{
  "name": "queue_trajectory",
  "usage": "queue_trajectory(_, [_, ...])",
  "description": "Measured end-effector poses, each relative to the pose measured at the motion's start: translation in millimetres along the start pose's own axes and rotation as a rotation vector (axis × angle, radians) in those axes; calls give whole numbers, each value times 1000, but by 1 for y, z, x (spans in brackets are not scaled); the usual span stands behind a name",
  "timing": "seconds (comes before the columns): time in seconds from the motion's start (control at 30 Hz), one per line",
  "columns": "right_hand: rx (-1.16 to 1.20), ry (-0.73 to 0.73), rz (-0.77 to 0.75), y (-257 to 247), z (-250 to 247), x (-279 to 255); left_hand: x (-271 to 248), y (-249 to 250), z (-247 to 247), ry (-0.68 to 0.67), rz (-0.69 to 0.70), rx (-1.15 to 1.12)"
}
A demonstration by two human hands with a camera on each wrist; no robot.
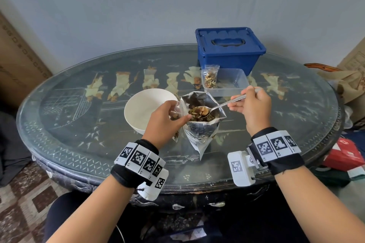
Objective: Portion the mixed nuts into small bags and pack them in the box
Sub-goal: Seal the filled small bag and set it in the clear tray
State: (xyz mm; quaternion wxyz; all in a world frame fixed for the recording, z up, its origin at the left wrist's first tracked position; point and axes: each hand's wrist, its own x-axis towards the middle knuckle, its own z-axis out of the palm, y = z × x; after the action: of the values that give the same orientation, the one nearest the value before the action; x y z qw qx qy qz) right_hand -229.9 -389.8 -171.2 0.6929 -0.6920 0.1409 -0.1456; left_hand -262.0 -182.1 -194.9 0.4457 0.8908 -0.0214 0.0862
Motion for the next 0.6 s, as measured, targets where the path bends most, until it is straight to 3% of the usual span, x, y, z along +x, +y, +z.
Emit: queue_trajectory(0.6, [33, 30, -106, -42, -10, 4, 36, 31, -15, -306, 179, 361])
